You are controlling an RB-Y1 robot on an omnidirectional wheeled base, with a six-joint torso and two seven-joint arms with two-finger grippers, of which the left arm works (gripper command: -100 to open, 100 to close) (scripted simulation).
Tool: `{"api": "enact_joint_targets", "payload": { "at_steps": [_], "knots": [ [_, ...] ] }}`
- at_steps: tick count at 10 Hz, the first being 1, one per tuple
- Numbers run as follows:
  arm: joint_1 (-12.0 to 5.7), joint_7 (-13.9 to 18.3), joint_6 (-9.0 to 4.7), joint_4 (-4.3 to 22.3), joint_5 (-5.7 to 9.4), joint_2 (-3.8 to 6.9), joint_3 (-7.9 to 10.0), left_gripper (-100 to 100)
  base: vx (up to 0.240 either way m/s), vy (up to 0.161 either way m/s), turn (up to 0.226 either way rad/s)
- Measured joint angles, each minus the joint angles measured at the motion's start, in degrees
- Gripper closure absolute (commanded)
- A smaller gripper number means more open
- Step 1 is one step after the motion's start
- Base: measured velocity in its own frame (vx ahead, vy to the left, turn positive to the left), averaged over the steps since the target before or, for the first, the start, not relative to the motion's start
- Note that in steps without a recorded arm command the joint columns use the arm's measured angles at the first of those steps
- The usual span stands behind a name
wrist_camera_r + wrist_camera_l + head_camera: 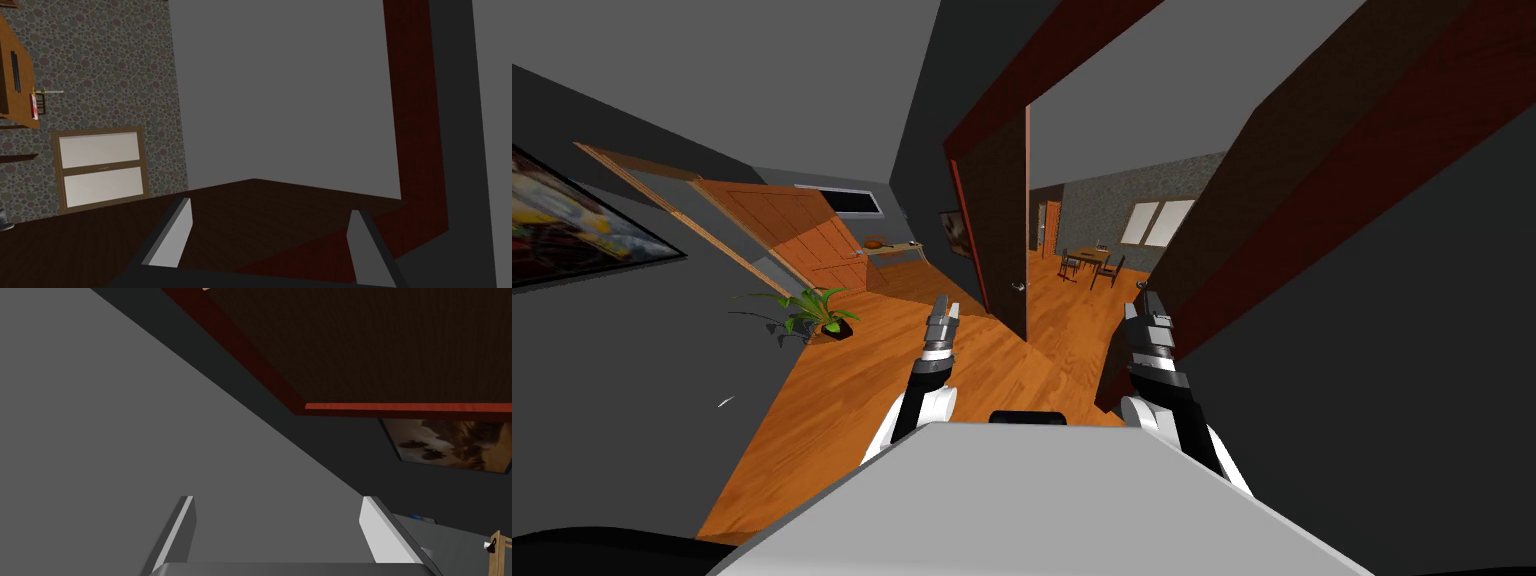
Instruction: Push the door open
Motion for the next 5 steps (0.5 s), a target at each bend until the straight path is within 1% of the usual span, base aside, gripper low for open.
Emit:
{"api": "enact_joint_targets", "payload": {
  "at_steps": [2, 3, 5],
  "knots": [
    [-0.86, -0.07, -0.3, 2.16, 0.05, 0.15, -0.15, -100, 0.075, 0.055, -0.117],
    [-1.51, 0.02, -0.36, 3.48, 0.23, 0.43, 0.07, -100, 0.092, 0.075, -0.114],
    [-2.44, 0.3, -1.19, 6.55, 0.6, 0.95, 0.4, -100, 0.087, 0.072, -0.142]
  ]
}}
